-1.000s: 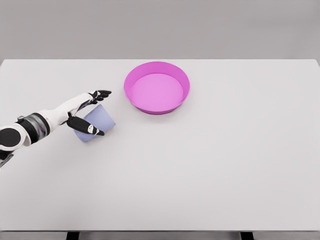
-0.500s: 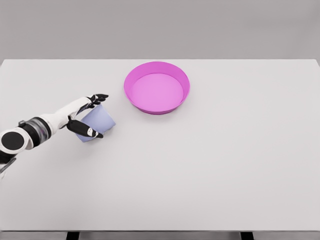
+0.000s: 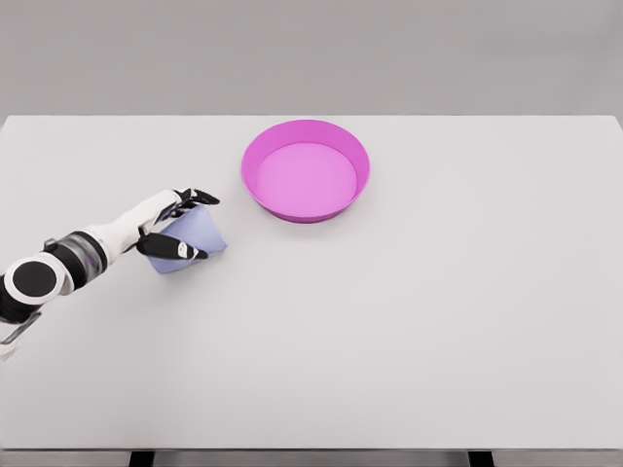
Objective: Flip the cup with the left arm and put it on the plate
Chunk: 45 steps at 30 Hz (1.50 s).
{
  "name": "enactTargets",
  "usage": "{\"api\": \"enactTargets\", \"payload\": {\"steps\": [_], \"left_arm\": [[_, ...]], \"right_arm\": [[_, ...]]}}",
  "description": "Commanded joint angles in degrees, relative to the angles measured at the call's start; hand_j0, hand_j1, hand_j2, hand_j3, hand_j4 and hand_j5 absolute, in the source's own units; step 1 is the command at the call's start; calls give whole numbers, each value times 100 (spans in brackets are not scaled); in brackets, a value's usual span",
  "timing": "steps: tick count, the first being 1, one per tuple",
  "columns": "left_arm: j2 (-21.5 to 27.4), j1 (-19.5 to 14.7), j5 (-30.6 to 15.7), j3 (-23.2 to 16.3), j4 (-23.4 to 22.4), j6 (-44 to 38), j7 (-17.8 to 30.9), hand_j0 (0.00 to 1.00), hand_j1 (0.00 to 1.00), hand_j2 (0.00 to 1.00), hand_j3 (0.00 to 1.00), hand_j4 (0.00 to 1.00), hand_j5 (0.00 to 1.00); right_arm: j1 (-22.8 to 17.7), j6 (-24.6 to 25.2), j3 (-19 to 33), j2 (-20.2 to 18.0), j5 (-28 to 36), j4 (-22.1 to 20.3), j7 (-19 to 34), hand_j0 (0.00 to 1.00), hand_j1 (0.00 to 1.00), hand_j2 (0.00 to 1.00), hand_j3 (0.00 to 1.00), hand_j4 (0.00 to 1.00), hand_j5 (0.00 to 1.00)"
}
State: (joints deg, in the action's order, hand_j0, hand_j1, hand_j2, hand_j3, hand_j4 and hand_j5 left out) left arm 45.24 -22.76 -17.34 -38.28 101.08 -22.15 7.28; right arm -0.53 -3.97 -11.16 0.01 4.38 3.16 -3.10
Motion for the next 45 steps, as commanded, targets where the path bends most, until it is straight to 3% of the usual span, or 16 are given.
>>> {"api": "enactTargets", "payload": {"steps": [1,14,20,27,31,36,40,43,45], "left_arm": [[3,0,20,-4,-1,0,-8,66,66,66,66,66,66],[29,-44,12,294,-1,448,19,63,63,63,63,63,63],[-102,-9,20,672,-1,1687,-25,60,60,60,60,60,60],[-164,176,12,646,-62,2663,-772,58,58,58,58,58,58],[-348,176,3,593,-300,3102,-913,56,56,56,56,56,56],[-920,158,-6,585,-677,3427,-966,56,56,56,56,56,56],[-1342,-17,-85,567,-678,3472,-957,58,58,58,58,58,58],[-1386,-290,-454,242,-686,3559,-957,58,58,58,58,58,58],[-1439,-308,-568,233,-721,3761,-957,59,59,59,59,59,59]], "right_arm": [[-9,-8,0,-1,1,1,2,100,100,100,100,100,100],[0,1,0,-1,1,1,2,100,100,100,100,100,100],[0,1,0,-1,1,1,2,100,100,100,100,100,100],[0,1,0,-1,1,1,-7,100,100,100,100,100,100],[0,1,0,-1,1,1,2,100,100,100,100,100,100],[0,1,0,-1,1,1,-7,100,100,100,100,100,100],[0,1,0,-1,1,1,2,100,100,100,100,100,100],[0,1,0,-1,1,1,-7,100,100,100,100,100,100],[0,1,0,-1,1,1,2,100,100,100,100,100,100]]}}
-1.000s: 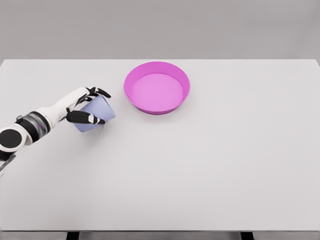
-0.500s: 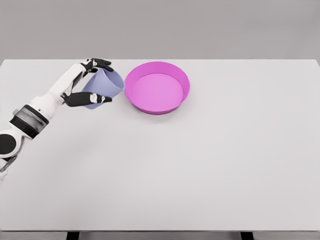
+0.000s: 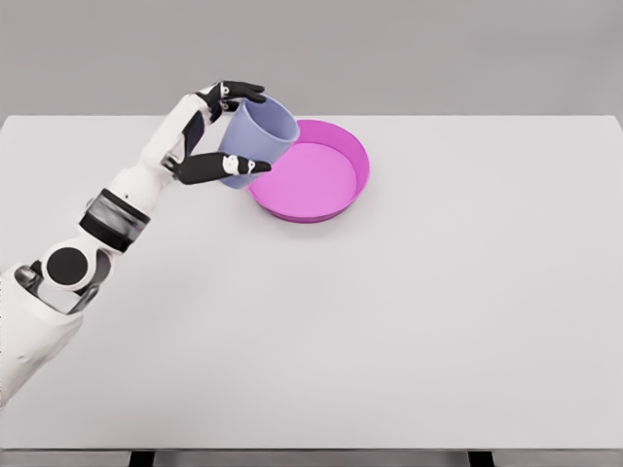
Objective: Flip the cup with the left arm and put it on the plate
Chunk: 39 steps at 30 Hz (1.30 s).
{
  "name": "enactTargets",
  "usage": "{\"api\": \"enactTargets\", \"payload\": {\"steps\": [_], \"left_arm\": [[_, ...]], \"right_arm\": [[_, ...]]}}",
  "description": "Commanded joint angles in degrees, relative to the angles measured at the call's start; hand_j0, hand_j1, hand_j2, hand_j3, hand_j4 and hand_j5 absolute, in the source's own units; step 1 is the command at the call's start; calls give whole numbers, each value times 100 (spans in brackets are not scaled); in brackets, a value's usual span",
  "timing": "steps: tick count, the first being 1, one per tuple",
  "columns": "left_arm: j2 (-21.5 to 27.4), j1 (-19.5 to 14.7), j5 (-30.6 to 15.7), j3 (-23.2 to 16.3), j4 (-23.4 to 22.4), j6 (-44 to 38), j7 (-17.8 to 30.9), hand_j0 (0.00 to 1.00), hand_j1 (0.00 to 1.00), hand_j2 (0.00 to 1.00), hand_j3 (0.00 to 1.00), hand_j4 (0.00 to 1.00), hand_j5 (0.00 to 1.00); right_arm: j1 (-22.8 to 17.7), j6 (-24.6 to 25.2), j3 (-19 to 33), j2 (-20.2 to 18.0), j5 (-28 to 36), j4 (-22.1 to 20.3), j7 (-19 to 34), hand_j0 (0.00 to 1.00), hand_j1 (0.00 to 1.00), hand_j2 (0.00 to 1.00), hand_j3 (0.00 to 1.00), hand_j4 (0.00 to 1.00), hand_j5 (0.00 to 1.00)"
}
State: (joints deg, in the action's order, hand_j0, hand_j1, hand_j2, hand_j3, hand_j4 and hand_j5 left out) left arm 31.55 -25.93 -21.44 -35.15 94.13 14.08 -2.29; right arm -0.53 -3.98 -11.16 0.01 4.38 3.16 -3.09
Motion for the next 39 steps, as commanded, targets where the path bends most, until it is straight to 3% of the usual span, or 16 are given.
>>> {"api": "enactTargets", "payload": {"steps": [1,3,10,20,25,32,39], "left_arm": [[-88,-9,-264,-106,-44,270,-8,58,58,58,58,58,58],[-123,-185,-290,-326,-298,727,0,58,58,58,58,58,58],[-659,-211,-272,-326,-966,2092,27,58,58,58,58,58,58],[-1503,-642,-360,-581,-2425,2092,62,58,58,58,58,58,58],[-1775,-686,-325,-537,-2469,2092,106,58,58,58,58,58,58],[-2162,-861,-325,-467,-3251,2092,132,58,58,58,58,58,58],[-2364,-932,-325,-238,-3489,2092,159,56,56,56,56,56,56]], "right_arm": [[0,-7,0,-1,1,1,2,100,100,100,100,100,100],[-9,2,0,-1,1,1,-7,100,100,100,100,100,100],[0,2,0,-1,1,1,-7,100,100,100,100,100,100],[-9,2,0,-1,1,1,2,100,100,100,100,100,100],[0,-7,0,-1,1,1,2,100,100,100,100,100,100],[0,2,0,-1,1,1,2,100,100,100,100,100,100],[0,2,0,-1,1,1,2,100,100,100,100,100,100]]}}
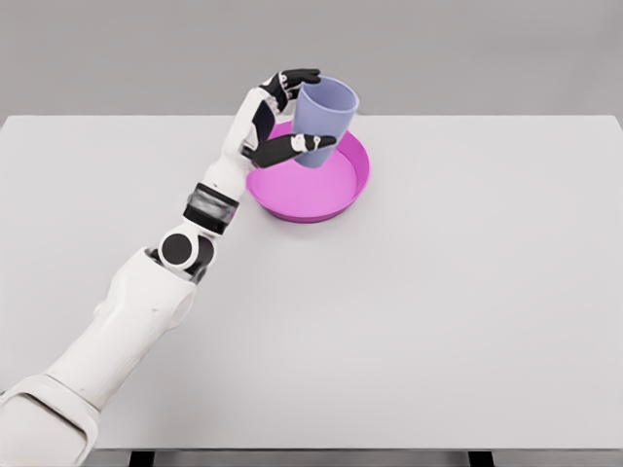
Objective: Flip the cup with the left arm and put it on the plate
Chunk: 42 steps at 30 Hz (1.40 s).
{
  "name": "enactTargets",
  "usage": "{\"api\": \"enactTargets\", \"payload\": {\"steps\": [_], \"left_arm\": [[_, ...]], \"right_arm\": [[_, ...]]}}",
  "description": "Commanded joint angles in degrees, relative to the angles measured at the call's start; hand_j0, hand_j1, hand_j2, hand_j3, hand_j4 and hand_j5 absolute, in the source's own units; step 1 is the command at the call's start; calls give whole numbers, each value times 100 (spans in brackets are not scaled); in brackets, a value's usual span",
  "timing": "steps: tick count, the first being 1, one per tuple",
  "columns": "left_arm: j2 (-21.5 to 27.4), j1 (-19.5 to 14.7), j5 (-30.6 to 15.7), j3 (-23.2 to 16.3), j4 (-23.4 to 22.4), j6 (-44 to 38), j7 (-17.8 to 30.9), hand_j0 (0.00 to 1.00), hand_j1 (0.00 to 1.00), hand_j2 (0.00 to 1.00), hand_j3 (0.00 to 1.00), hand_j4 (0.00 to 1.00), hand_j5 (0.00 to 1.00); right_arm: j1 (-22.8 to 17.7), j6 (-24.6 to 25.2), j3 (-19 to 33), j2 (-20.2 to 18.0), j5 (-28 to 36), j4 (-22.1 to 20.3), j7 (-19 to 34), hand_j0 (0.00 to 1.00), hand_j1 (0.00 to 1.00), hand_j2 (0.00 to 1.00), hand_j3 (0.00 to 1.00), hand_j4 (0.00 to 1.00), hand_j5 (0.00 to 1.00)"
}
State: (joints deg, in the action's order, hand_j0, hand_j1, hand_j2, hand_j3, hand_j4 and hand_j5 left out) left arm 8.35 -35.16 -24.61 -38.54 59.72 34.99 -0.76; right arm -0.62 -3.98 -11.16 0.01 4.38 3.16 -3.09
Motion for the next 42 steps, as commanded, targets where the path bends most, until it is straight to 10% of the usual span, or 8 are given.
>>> {"api": "enactTargets", "payload": {"steps": [1,42], "left_arm": [[-88,0,0,171,-48,1,-3,56,56,56,56,56,56],[-835,88,-35,971,-918,1,-38,56,56,56,56,56,56]], "right_arm": [[9,2,0,-1,1,1,-7,100,100,100,100,100,100],[9,-6,0,-1,1,1,1,100,100,100,100,100,100]]}}
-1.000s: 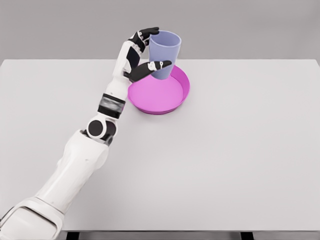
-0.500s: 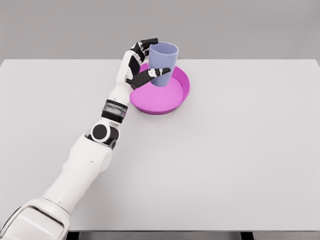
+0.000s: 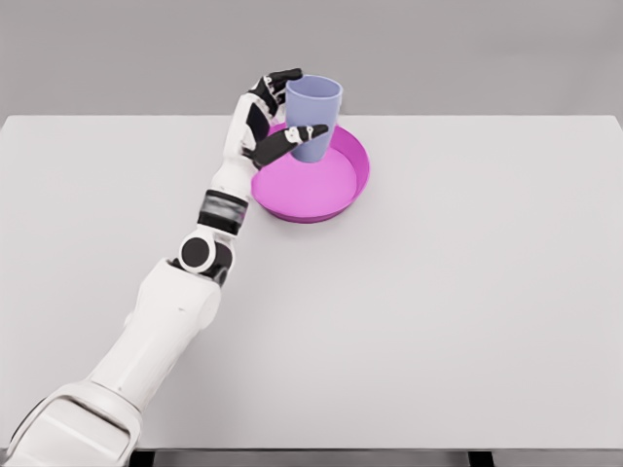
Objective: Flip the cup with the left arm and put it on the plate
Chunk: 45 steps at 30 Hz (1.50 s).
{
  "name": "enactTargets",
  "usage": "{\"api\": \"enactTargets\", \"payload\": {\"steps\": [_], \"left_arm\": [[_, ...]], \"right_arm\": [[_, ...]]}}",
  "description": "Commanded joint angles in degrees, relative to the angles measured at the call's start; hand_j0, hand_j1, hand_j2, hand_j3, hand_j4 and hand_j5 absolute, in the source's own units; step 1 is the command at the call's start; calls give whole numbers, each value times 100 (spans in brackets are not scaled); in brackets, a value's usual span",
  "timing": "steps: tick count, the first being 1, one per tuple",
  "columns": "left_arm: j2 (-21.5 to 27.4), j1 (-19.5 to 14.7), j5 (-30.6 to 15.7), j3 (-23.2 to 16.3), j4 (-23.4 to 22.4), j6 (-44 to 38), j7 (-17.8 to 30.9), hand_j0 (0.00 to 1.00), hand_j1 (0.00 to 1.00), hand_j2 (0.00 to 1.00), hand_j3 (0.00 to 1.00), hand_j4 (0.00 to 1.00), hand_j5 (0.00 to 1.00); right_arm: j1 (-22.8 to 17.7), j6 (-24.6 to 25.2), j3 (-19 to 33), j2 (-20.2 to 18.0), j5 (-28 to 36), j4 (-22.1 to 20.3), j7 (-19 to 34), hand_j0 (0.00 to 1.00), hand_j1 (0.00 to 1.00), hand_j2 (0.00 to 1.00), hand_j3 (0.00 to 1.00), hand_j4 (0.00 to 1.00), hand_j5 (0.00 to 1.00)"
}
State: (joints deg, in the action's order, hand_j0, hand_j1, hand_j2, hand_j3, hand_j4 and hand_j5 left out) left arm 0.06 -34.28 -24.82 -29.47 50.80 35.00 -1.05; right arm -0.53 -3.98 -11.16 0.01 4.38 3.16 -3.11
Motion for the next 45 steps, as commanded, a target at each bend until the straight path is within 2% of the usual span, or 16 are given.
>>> {"api": "enactTargets", "payload": {"steps": [1,3,8,32,45], "left_arm": [[-6,0,-14,73,-140,0,-9,56,56,56,56,56,56],[-6,-9,-5,152,-404,0,-1,56,56,56,56,56,56],[-6,-229,3,126,-641,0,17,56,56,56,56,56,56],[-6,-290,30,64,-826,0,34,56,56,56,56,56,56],[-6,-281,39,55,-782,0,26,56,56,56,56,56,56]], "right_arm": [[0,2,0,-1,1,1,-6,100,100,100,100,100,100],[0,2,0,-1,1,1,3,100,100,100,100,100,100],[0,2,0,-1,1,1,3,100,100,100,100,100,100],[0,-6,0,-1,1,1,-6,100,100,100,100,100,100],[-9,2,0,-1,1,1,3,100,100,100,100,100,100]]}}
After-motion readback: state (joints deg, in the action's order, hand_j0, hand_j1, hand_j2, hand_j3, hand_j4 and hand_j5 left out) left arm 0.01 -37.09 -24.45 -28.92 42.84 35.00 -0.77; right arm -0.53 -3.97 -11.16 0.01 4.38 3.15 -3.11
